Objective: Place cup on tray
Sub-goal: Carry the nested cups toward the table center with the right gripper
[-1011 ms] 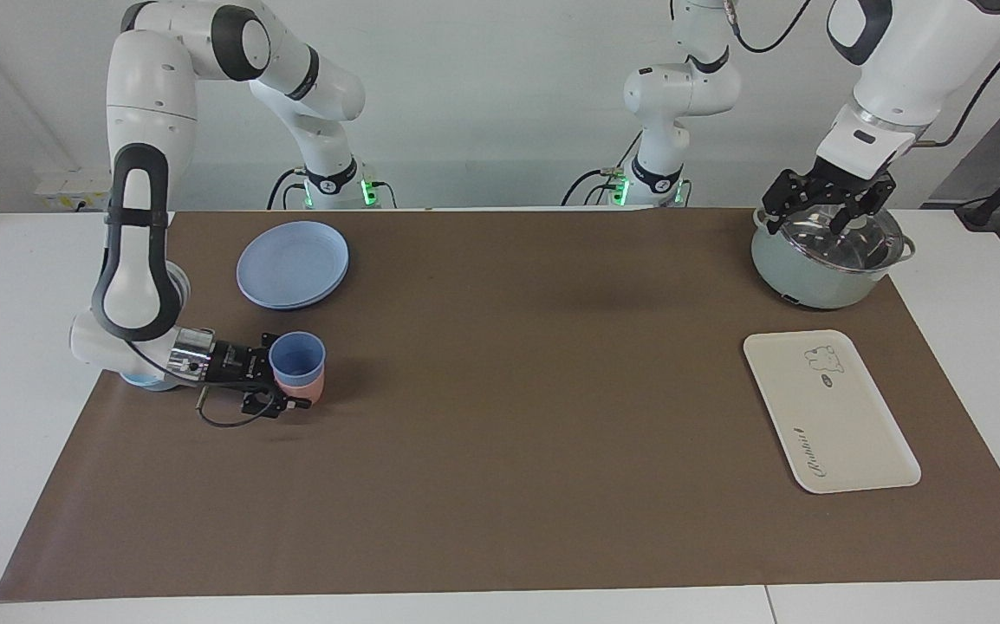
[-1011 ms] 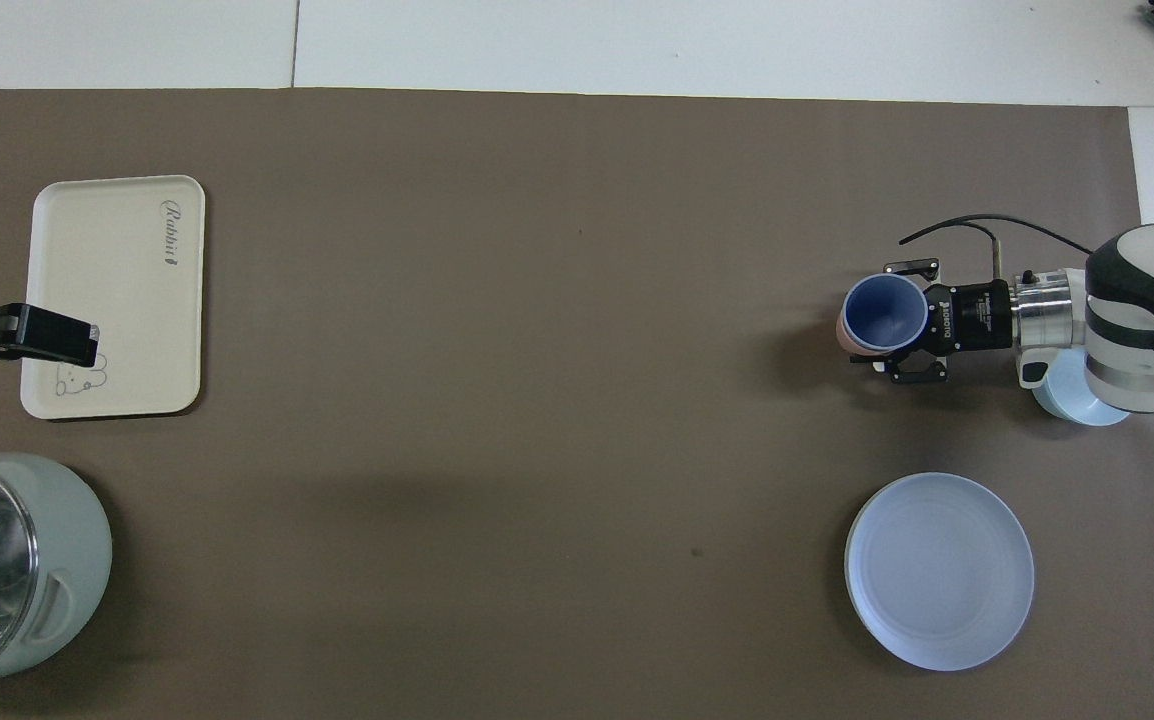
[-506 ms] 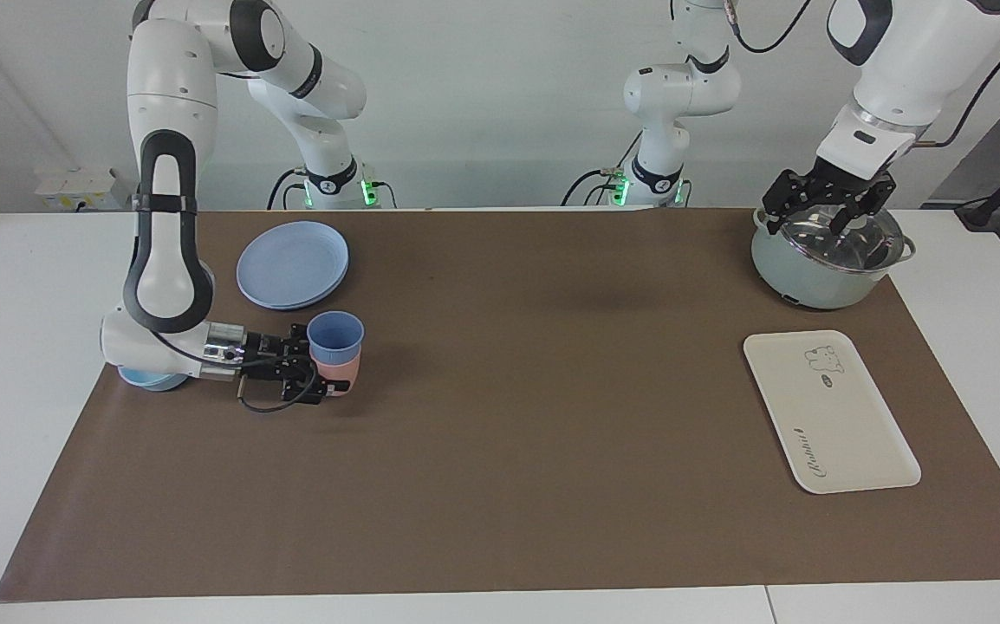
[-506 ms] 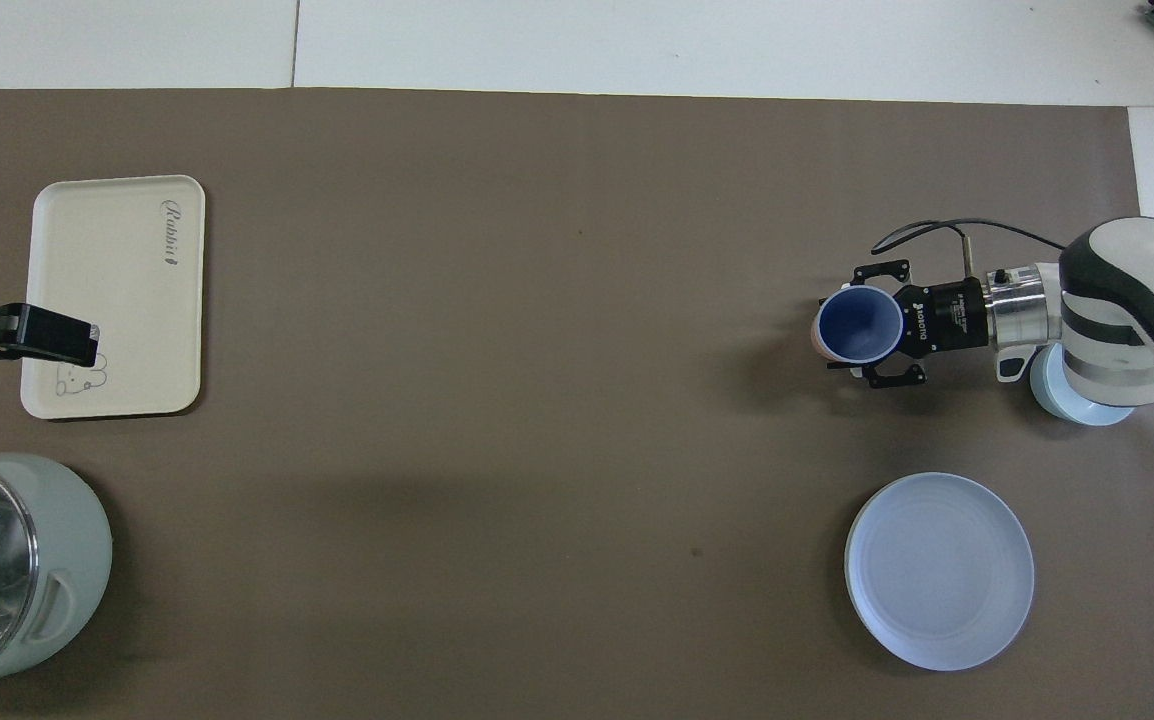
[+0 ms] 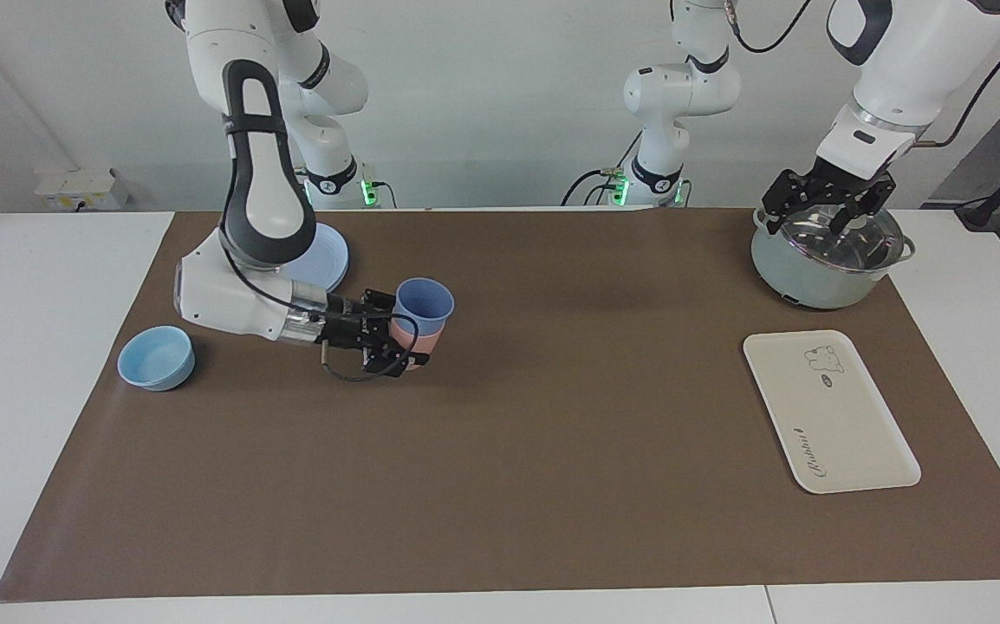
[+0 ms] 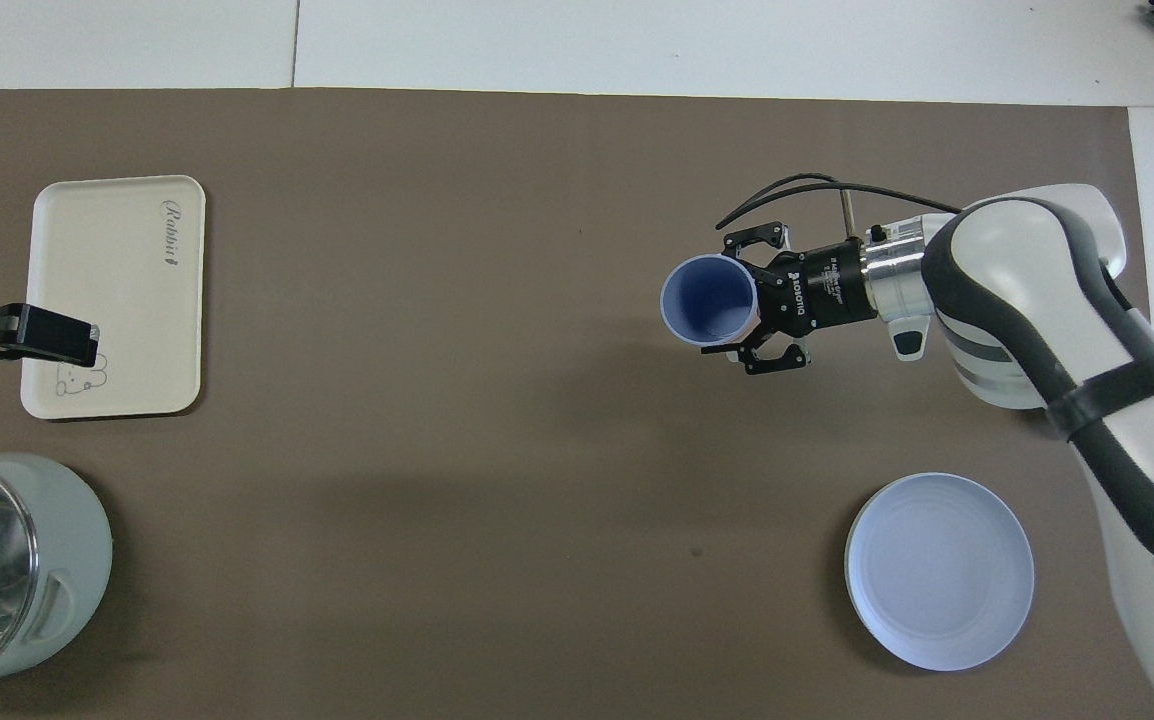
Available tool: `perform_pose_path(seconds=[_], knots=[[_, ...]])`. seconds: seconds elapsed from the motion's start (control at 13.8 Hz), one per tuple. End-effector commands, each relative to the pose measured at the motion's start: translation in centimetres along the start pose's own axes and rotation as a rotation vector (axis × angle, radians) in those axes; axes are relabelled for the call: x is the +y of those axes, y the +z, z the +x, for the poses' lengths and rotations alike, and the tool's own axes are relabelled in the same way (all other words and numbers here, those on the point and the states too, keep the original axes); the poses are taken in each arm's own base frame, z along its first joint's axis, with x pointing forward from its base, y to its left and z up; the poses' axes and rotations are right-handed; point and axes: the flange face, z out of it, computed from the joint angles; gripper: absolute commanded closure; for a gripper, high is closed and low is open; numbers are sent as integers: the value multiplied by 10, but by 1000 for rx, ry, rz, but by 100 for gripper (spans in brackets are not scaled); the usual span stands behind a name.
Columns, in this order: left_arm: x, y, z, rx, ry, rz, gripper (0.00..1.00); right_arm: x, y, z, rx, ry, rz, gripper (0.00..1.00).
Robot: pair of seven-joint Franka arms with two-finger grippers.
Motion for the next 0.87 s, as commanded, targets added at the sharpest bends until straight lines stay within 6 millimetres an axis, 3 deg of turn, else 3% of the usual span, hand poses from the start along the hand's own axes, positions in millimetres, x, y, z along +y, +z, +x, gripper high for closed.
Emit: perform_pose_path(seconds=[0.0, 0.36, 0.51, 0.58, 0.79], knots=[[-2, -1, -8, 9, -5, -13, 0, 6, 1, -35, -7, 15, 23, 100], [10, 1, -5, 29, 13, -26, 0, 4, 18, -77, -45, 28, 36, 100], [26, -2, 0, 61, -69, -156, 0, 2, 30, -93, -56, 61, 68, 100], [39, -6, 3, 77, -156, -216, 0, 2, 37, -99, -51, 68, 83, 100], [132, -12, 1, 97, -292, -251, 0, 1, 54, -117, -49, 116, 132, 100]])
